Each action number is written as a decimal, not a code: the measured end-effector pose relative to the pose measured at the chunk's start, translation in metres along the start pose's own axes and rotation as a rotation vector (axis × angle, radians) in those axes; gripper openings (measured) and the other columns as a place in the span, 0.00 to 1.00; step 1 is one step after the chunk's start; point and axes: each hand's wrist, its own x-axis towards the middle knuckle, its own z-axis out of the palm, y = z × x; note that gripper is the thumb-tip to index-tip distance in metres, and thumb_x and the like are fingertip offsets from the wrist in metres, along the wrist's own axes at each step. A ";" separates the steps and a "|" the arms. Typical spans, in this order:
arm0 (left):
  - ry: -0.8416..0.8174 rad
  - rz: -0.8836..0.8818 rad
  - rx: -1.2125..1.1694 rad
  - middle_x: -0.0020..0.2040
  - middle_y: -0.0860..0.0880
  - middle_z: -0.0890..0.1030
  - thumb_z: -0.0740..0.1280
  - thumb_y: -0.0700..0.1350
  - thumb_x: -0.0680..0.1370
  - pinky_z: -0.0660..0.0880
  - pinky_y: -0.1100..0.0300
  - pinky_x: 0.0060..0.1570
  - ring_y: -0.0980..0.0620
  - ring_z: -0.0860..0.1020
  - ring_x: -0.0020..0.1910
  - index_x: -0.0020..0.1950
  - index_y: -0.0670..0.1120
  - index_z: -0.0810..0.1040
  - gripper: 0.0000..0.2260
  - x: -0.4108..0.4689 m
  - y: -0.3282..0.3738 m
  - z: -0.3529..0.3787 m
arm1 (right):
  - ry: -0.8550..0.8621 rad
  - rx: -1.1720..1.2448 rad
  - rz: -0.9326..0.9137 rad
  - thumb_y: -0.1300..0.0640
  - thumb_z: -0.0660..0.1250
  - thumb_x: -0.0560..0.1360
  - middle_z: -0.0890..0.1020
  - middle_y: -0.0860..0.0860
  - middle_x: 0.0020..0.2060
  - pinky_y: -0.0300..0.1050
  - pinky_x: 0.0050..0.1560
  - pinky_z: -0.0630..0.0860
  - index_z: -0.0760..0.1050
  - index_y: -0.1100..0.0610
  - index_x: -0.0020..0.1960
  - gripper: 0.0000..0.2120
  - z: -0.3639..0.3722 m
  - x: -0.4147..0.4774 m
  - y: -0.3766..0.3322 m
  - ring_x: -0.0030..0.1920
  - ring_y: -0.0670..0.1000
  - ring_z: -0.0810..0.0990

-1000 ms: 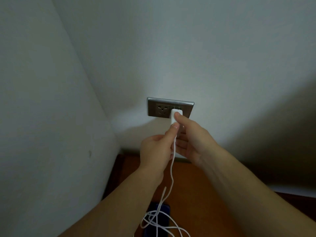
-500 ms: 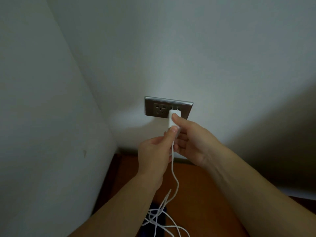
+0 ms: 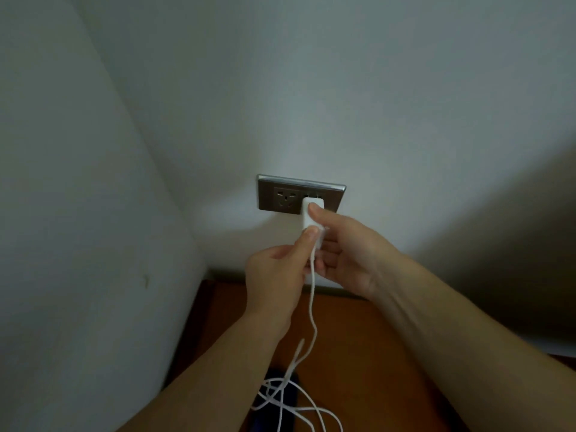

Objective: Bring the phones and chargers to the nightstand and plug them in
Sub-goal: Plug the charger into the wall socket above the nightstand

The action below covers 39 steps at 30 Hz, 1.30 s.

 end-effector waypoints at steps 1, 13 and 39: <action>-0.003 -0.017 0.005 0.36 0.50 0.86 0.69 0.64 0.68 0.81 0.52 0.45 0.51 0.84 0.40 0.36 0.55 0.85 0.14 0.001 0.000 0.000 | 0.003 -0.013 0.013 0.47 0.72 0.72 0.83 0.52 0.31 0.39 0.29 0.72 0.79 0.57 0.43 0.13 -0.001 0.000 -0.002 0.28 0.48 0.79; -0.109 0.046 0.006 0.38 0.51 0.85 0.67 0.68 0.63 0.81 0.62 0.37 0.53 0.83 0.40 0.39 0.58 0.85 0.18 0.006 -0.007 -0.006 | -0.015 -0.036 -0.027 0.46 0.73 0.70 0.85 0.53 0.35 0.38 0.28 0.74 0.80 0.58 0.47 0.15 -0.007 0.005 0.004 0.30 0.48 0.80; -0.035 -0.052 0.045 0.34 0.45 0.84 0.67 0.72 0.61 0.80 0.51 0.42 0.47 0.83 0.37 0.35 0.48 0.84 0.27 0.010 0.007 -0.011 | 0.081 0.005 -0.059 0.45 0.70 0.72 0.80 0.50 0.26 0.37 0.25 0.71 0.78 0.57 0.44 0.14 0.010 -0.001 0.009 0.26 0.48 0.78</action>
